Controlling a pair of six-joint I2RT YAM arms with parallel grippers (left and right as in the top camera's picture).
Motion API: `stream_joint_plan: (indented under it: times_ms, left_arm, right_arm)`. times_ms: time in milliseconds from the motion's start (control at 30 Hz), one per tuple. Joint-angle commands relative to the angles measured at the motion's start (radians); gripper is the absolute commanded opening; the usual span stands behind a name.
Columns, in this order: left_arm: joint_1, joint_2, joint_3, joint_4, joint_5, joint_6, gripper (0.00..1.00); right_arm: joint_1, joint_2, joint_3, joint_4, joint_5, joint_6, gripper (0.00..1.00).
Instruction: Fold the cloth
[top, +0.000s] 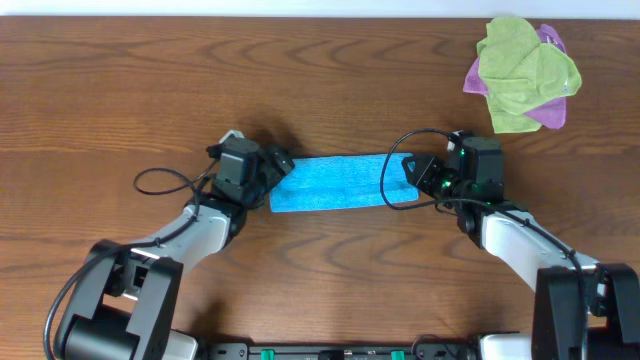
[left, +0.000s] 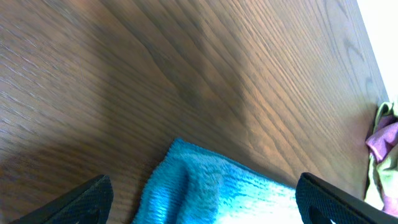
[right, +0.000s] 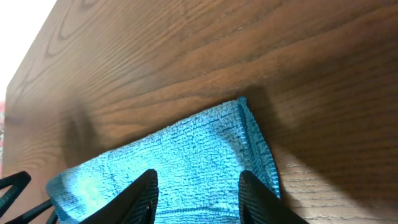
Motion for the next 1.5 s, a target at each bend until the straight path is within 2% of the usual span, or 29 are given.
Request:
stream_joint_plan:
  times_ms: [0,233,267,333,400,433,467,500,533,633,733,833,1000,1267,1467]
  left_arm:
    - [0.047,-0.032,0.021,-0.001,0.069,0.067,0.95]
    - [0.124,-0.132,0.021,-0.077,0.226,0.119,0.96]
    - [0.124,-0.154,0.021,-0.107,0.236,0.13,1.0]
    - [0.124,-0.203,0.022,-0.172,0.25,0.131,0.85]
    - [0.123,-0.249,0.022,-0.22,0.286,0.137,0.4]
    - [0.123,-0.267,0.022,-0.238,0.296,0.137,0.22]
    - [0.123,-0.285,0.022,-0.254,0.31,0.136,0.08]
    - [0.12,-0.299,0.022,-0.267,0.313,0.134,0.06]
    - [0.113,-0.309,0.022,-0.276,0.314,0.132,0.05]
    - [0.069,-0.312,0.022,-0.277,0.297,0.101,0.06]
    - [0.001,-0.297,0.031,-0.277,0.229,0.095,0.06]
    - [-0.057,-0.259,0.056,-0.278,0.164,0.095,0.05]
    - [-0.073,-0.159,0.111,-0.278,0.133,0.101,0.06]
    - [-0.073,0.013,0.185,-0.277,0.099,0.13,0.06]
    - [-0.073,0.096,0.208,-0.278,0.077,0.152,0.06]
  right_arm:
    - [0.002,-0.02,0.002,-0.001,-0.025,0.035,0.41]
    - [0.002,-0.151,0.002,-0.113,-0.025,0.058,0.37]
    - [0.002,-0.179,0.002,-0.145,-0.025,0.058,0.37]
    - [0.0,-0.227,0.002,-0.209,-0.024,0.058,0.35]
    - [-0.004,-0.282,0.002,-0.293,-0.025,0.061,0.32]
    - [-0.005,-0.303,0.002,-0.331,-0.025,0.061,0.31]
    - [-0.006,-0.326,0.002,-0.376,-0.024,0.061,0.31]
    - [-0.008,-0.346,0.002,-0.42,-0.025,0.061,0.31]
    - [-0.009,-0.363,0.002,-0.457,-0.025,0.061,0.33]
    - [-0.011,-0.404,0.002,-0.568,-0.026,0.061,0.52]
    - [-0.011,-0.424,0.002,-0.641,-0.029,0.061,0.61]
    - [-0.011,-0.425,0.002,-0.667,-0.033,0.061,0.72]
    - [-0.011,-0.423,0.002,-0.658,-0.035,0.073,0.87]
    - [-0.011,-0.374,0.002,-0.592,-0.011,0.074,0.89]
    - [-0.01,-0.224,0.002,-0.52,-0.008,0.103,0.88]
